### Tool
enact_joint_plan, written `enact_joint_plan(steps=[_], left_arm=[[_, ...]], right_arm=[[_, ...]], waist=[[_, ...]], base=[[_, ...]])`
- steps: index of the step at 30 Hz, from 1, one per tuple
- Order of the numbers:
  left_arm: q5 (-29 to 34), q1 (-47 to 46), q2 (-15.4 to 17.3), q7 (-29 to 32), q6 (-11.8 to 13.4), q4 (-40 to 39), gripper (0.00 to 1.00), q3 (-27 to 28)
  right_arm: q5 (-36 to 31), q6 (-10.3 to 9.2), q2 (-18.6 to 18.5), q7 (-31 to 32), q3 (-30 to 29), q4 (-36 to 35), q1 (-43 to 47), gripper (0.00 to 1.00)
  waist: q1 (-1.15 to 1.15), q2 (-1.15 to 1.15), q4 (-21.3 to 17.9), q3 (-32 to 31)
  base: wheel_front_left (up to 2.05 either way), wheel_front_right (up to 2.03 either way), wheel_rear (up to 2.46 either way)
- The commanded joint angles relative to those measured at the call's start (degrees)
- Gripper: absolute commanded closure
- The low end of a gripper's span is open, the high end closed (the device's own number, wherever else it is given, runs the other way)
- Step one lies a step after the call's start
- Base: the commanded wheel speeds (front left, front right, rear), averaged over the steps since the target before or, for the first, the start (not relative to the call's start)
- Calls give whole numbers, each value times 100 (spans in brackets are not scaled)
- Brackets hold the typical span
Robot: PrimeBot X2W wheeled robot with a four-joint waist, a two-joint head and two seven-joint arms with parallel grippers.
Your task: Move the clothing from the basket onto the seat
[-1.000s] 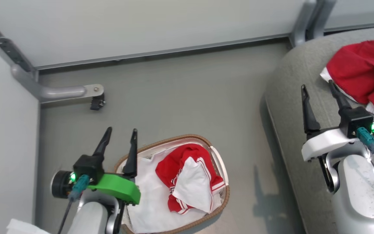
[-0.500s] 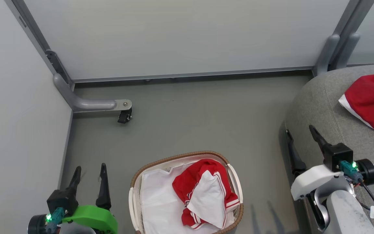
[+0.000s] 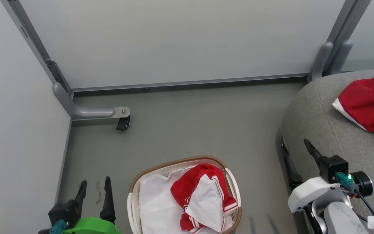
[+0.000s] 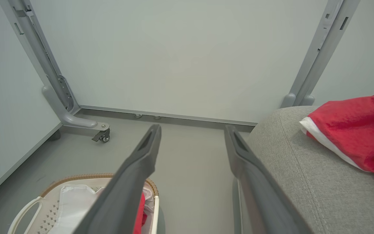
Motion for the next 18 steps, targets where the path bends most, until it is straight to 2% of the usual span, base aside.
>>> enact_joint_plan(steps=[1,11,18], left_arm=[[-55,-111,5,3,-74,29,0,-80],[-215,-989,8,4,-226,334,0,-466],[-519,-1851,123,3,-230,461,0,-1404]], right_arm=[[29,-8,-24,-12,9,-54,-89,0],[114,-8,-23,-12,221,-392,-715,0],[208,-8,-23,-12,396,-667,-1224,0]], waist=[[0,0,-54,149],[0,0,-415,1196],[0,0,-740,2043]], base=[[0,0,0],[0,0,0],[0,0,0]])
